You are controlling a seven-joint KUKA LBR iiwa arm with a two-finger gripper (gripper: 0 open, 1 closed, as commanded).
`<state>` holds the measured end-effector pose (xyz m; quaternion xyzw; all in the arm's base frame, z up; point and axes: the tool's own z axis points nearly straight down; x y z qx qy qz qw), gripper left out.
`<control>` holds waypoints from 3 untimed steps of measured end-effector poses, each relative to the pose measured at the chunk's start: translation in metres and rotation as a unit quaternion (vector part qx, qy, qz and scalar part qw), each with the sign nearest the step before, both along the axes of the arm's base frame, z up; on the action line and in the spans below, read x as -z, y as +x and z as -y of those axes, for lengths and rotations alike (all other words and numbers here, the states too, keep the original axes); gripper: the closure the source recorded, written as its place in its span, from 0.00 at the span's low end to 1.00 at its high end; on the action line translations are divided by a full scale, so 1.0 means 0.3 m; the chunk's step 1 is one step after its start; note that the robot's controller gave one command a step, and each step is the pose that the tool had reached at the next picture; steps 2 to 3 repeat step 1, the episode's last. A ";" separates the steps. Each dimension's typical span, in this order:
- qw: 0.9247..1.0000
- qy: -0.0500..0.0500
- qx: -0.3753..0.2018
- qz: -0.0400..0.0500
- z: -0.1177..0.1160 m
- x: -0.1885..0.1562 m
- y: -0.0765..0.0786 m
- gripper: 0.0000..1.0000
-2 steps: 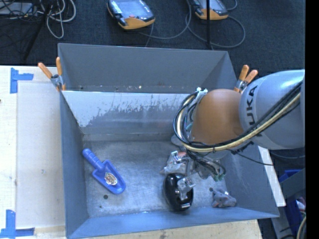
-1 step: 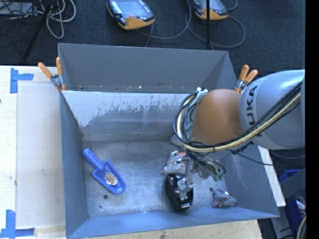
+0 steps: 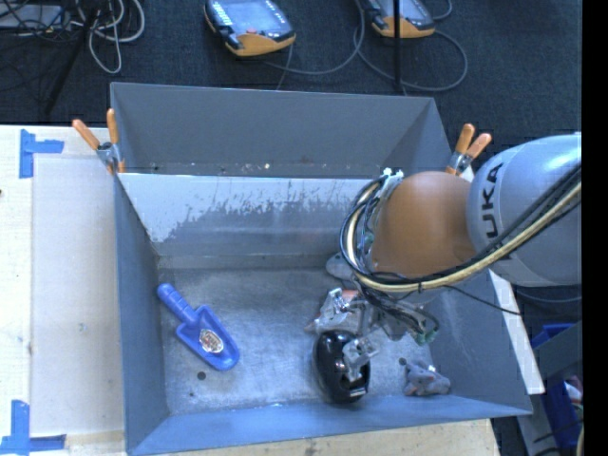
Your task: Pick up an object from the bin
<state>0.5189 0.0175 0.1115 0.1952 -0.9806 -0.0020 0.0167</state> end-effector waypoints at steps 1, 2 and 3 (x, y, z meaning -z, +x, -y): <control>1.000 0.002 -0.013 0.014 -0.019 -0.348 0.019 1.00; 1.000 0.002 -0.013 0.014 -0.019 -0.348 0.019 1.00; 1.000 0.002 -0.013 0.014 -0.019 -0.348 0.019 1.00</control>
Offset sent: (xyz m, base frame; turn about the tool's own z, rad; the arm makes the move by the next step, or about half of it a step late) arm 0.0000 0.0000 0.0000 0.0000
